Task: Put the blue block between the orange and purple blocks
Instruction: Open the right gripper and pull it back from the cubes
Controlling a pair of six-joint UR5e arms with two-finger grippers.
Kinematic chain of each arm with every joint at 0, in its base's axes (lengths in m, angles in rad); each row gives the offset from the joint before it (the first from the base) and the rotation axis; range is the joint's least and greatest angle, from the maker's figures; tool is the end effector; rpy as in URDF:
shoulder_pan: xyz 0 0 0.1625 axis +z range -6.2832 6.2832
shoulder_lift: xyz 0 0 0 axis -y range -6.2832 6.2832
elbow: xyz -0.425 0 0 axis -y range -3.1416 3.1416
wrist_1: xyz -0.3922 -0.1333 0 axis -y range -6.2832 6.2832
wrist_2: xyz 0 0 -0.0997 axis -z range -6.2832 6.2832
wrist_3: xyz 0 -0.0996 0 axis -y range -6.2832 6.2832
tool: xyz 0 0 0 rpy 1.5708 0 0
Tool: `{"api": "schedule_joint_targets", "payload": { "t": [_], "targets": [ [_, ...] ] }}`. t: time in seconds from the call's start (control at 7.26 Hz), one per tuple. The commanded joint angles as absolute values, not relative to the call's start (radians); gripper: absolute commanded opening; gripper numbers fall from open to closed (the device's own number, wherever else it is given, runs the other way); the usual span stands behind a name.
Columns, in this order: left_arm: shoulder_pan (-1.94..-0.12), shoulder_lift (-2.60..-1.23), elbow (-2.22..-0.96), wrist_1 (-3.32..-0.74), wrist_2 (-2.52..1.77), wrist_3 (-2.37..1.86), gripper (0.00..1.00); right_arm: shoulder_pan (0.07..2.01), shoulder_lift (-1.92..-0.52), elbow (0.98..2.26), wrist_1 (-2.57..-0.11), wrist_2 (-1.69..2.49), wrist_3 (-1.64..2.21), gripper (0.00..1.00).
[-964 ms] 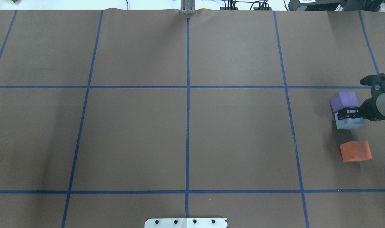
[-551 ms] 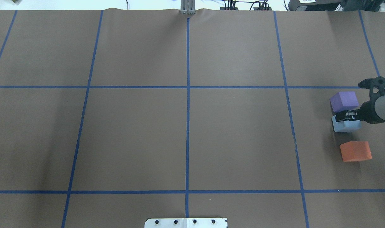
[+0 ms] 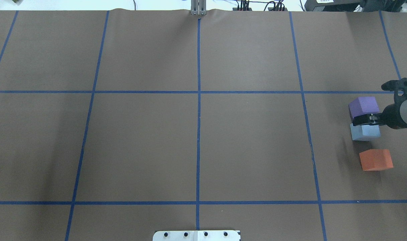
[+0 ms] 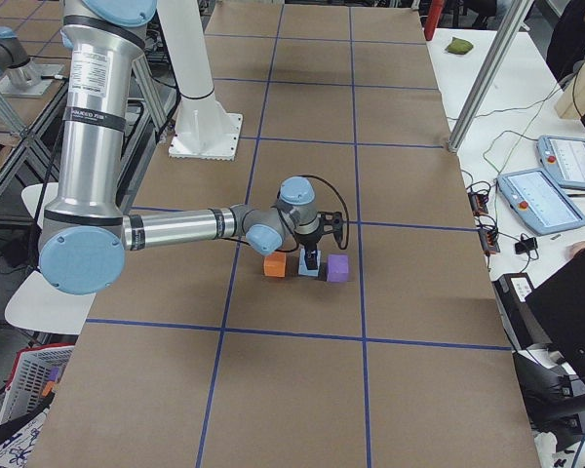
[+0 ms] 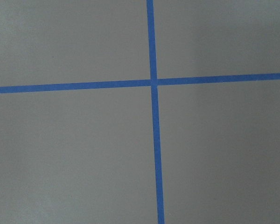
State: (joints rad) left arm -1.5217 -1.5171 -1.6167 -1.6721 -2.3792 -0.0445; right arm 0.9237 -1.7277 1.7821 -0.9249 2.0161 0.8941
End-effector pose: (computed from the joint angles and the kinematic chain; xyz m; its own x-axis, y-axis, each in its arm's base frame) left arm -0.0379 -0.4775 0.6491 0.6880 0.0570 -0.7235 -0.0183 0.9980 0.0613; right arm -0.2048 -0.4210 0.5654 0.7055 -0.0038 0.7087 -0.1422 0.9789 0.1468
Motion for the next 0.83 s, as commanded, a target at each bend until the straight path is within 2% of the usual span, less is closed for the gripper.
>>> {"api": "schedule_joint_targets", "payload": {
  "t": [0.0,0.14,0.28,0.55,0.69],
  "targets": [
    [-1.522,-1.516,-1.617,-1.672,-2.379,-0.044,1.0,0.995,-1.715,1.953,-1.215,2.064,0.836,1.0],
    [-1.522,-1.517,-1.617,-1.672,-2.379,-0.044,1.0,1.046,-1.682,1.973,-1.306,2.072,0.684,1.0],
    [-1.523,-1.516,-1.617,-1.674,-2.379,-0.043,1.0,1.119,-1.689,1.938,-1.34,2.118,0.51,1.0],
    [-1.523,-1.516,-1.617,-1.674,-2.379,-0.043,1.0,1.368,-1.71,1.794,-1.345,2.305,0.157,1.0],
    [-1.523,-1.505,-1.605,-1.672,-2.379,-0.043,1.0,1.478,-1.719,1.773,-1.374,2.33,0.071,1.0]
  ]
}}
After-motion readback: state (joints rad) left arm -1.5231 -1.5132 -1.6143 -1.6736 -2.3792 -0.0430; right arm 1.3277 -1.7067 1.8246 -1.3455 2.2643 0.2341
